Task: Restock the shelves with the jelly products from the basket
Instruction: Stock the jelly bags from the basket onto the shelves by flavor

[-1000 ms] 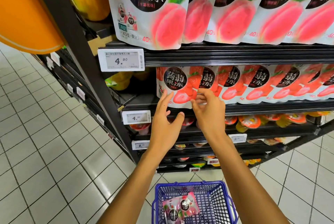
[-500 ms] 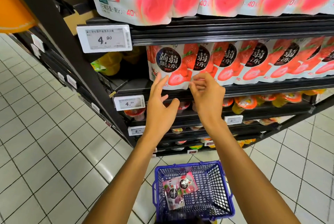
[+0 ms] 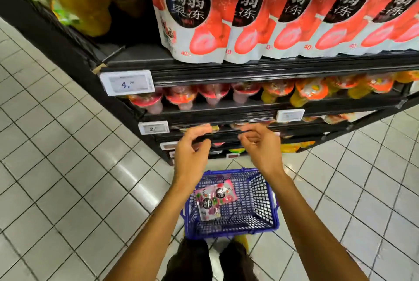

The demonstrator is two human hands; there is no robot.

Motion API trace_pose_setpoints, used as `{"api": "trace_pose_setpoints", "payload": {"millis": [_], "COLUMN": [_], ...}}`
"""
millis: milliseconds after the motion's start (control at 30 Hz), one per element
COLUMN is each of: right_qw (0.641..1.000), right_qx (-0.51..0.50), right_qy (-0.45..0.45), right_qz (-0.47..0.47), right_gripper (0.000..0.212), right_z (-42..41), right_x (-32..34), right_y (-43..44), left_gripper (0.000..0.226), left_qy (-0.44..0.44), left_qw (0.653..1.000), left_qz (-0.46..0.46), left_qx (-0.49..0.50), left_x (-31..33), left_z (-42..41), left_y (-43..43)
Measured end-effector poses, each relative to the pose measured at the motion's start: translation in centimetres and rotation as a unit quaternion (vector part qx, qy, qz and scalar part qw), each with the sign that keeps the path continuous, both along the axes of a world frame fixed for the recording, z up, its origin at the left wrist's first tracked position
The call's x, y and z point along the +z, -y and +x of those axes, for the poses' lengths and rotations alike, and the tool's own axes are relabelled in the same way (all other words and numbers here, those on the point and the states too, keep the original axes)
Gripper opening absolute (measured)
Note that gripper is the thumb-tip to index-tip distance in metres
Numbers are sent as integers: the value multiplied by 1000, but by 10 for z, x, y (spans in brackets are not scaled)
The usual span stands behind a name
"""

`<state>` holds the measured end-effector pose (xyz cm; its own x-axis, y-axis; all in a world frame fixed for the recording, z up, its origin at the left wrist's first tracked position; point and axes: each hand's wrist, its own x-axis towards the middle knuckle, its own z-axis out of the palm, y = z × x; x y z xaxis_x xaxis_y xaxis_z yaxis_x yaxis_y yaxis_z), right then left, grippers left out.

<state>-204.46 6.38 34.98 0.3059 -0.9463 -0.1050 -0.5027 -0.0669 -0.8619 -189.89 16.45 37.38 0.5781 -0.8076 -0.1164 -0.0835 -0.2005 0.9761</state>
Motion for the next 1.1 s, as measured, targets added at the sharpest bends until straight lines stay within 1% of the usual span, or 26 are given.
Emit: {"api": "trace_pose_setpoints", "payload": {"millis": [100,200,233,300,333,367,433,467,533,600,633,700,733,767,800,833,867,900,967,1000,1033,1100], "right_qw": [996,988,983,971,965,957,944,950,932,915,905,891,882,882,853,833,821,829,829,816,801,754], "right_qx": [23,26,39,55,46,45,60,36,-40,-95,-114,-123,-122,-104,-122,-144,-169,-151,-154,-180,-194,-223], "right_qy": [-51,-48,-60,-97,-98,-102,-59,-35,44,69,73,29,-19,-65,-69,-78,-97,-122,-137,-116,-95,-46], "right_qz": [69,145,168,210,239,269,320,307,359,386,402,436,456,456,503,529,537,525,521,536,559,616], "right_gripper": [11,7,12,32,38,37,33,39,48,41,39,36,32,29,27,26,27,27,26,24,19,12], "right_z": [-27,-55,-64,-82,-88,-96,-109,-112,-121,-127,-128,-133,-133,-133,-130,-127,-124,-120,-110,-105,-98,-87], "right_x": [-55,-115,-131,-175,-198,-218,-263,-291,-346,-398,-420,-469,-485,-508,-528,-552,-574,-591,-633,-658,-669,-694], "right_y": [-11,-21,-24,-31,-33,-34,-37,-39,-46,-54,-57,-63,-64,-68,-70,-75,-76,-77,-81,-84,-85,-91], "left_gripper": [36,32,33,30,25,21,23,22,16,16,21,27,26,28,29,26,22,19,13,17,30,45], "left_qy": [-33,-45,-48,-50,-49,-52,-51,-47,-43,-66,-98,-178,-214,-248,-265,-276,-274,-280,-268,-244,-222,-205], "left_qw": [996,988,985,979,976,975,970,966,958,947,940,917,899,879,864,854,844,834,826,828,829,830], "left_qz": [85,146,162,193,205,209,230,247,278,308,317,338,358,374,393,407,422,426,432,451,469,493], "left_qx": [14,37,41,43,47,52,53,54,58,64,77,114,134,157,168,173,185,212,242,227,210,162], "left_x": [-65,-134,-155,-199,-222,-243,-287,-310,-357,-400,-421,-468,-489,-515,-540,-568,-592,-613,-660,-687,-705,-733], "left_z": [-18,-38,-43,-59,-66,-73,-84,-89,-99,-107,-110,-113,-113,-114,-115,-117,-118,-117,-115,-113,-111,-113], "left_y": [-21,-40,-47,-60,-67,-74,-87,-91,-100,-107,-109,-112,-113,-112,-112,-114,-112,-108,-105,-105,-106,-111]}}
